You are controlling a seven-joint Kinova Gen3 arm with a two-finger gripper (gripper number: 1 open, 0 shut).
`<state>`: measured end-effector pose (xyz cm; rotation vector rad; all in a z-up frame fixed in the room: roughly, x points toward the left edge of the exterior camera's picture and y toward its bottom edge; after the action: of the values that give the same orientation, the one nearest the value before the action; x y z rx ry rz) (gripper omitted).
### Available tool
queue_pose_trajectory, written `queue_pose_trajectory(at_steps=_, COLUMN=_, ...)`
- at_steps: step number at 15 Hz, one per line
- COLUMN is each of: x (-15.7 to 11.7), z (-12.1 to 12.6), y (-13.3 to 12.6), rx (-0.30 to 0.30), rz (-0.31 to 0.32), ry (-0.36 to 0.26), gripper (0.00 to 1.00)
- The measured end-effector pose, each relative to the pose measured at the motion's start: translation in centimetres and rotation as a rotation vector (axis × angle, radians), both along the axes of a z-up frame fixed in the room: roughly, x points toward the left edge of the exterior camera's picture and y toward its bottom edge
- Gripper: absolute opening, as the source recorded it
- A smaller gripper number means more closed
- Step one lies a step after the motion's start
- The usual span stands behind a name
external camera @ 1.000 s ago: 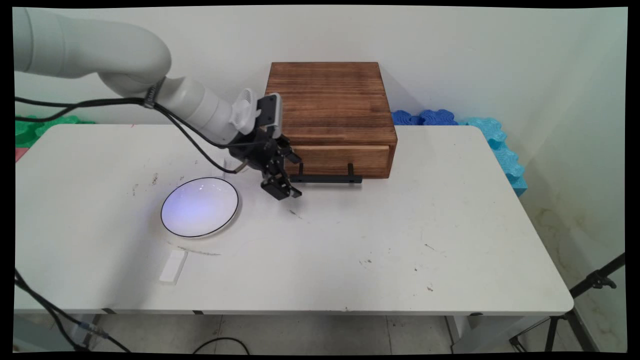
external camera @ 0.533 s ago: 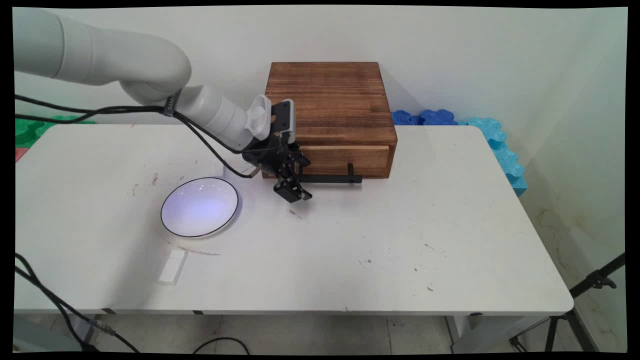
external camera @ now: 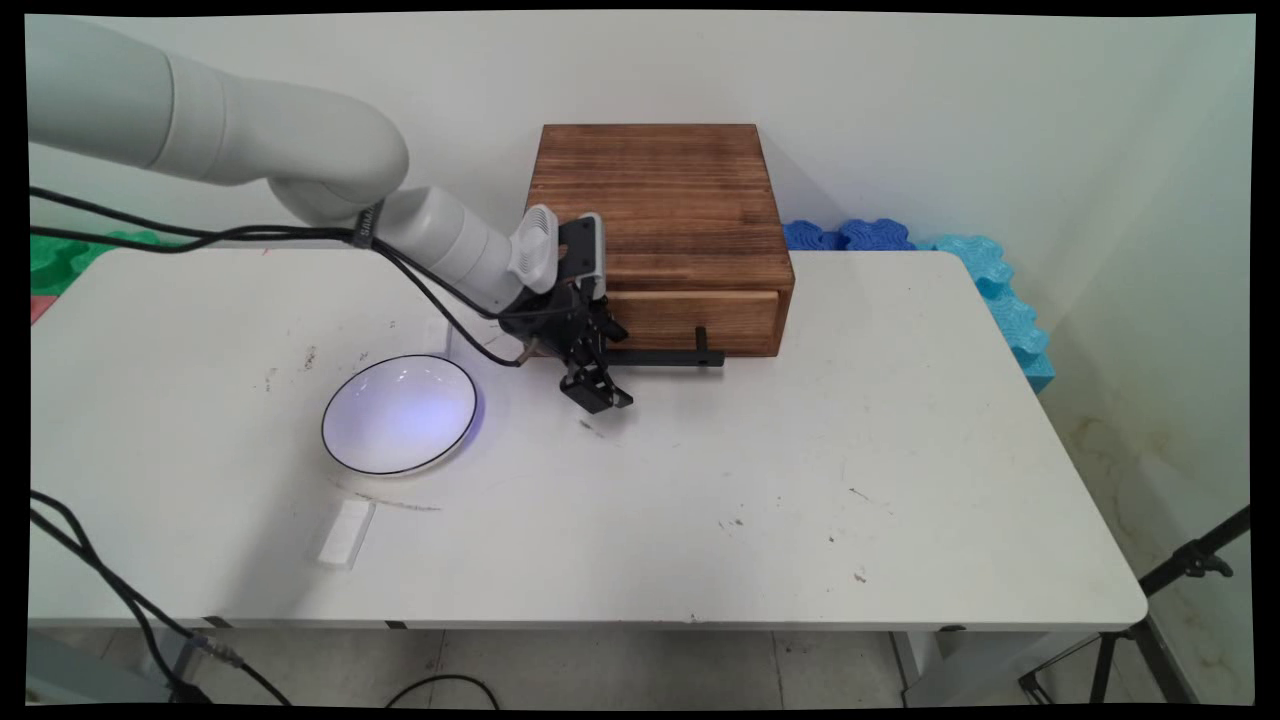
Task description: Open the drawer
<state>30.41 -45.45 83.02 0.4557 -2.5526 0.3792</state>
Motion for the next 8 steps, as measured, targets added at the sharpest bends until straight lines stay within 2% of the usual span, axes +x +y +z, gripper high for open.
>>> queue_pose_trajectory(at_steps=8, x=-1.0, z=-1.2, y=-0.4, rx=0.010, rz=0.015, ry=-0.003, gripper=1.00)
